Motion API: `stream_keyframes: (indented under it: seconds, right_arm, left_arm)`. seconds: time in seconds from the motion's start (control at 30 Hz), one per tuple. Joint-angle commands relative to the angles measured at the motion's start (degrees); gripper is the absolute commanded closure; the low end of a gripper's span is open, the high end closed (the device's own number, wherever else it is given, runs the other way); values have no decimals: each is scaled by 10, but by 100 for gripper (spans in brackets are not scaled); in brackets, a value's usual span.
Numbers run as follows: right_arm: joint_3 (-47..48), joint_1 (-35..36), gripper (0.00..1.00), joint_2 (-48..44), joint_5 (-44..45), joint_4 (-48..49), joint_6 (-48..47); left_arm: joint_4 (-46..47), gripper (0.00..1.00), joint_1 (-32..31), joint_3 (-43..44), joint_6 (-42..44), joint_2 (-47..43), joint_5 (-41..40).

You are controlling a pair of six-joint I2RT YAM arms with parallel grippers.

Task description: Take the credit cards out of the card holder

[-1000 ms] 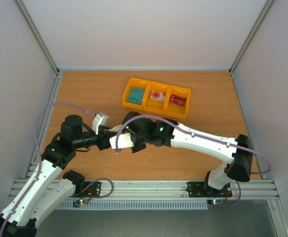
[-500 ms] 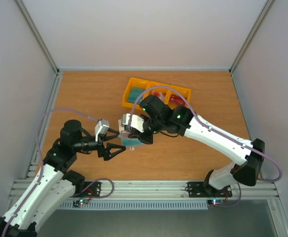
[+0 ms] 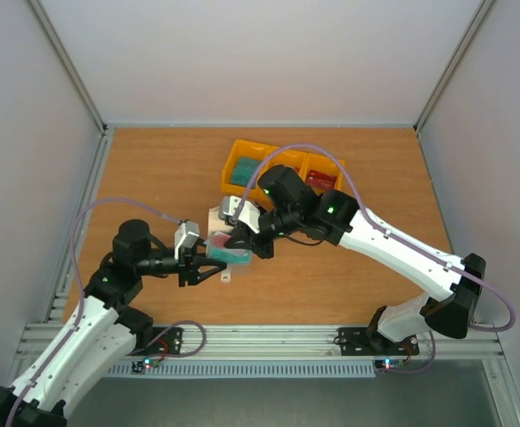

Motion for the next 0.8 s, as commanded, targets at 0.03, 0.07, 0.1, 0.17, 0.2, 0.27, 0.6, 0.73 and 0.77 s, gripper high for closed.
stream_keyframes:
  seconds: [0.03,0.07,0.1,0.17,0.2,0.27,0.6,0.73,0.77]
  right_arm:
    - [-4,-5,99,-22,-33,66,45]
    - [-5,-6,99,-24,-37,68,48]
    - [-6,-8,99,-25,-43,70,52]
    - [-9,-9,99,-25,-50,71,54]
    - [-10,-10,99,-25,-50,68,53]
    - [-12,-11,99,-25,-53,58,49]
    - [-8,-47,79,-7,-125,30,62]
    - [6,-47,77,5,-131,17,62]
    - [8,-47,77,5,-129,17,60]
  left_arm:
    - [106,58,1,-23,-68,1,43]
    - [102,61,1,-23,-68,0,42]
    - [101,65,1,-22,-67,-2,41]
    - [104,77,1,-20,-68,-4,37]
    - [109,83,1,-19,-71,-4,34]
    - [111,97,1,-15,-80,-4,30]
    - [-75,100,1,30,18,-2,-25]
    - [-89,100,1,35,45,-4,-25]
    - [-89,100,1,34,48,-2,-26]
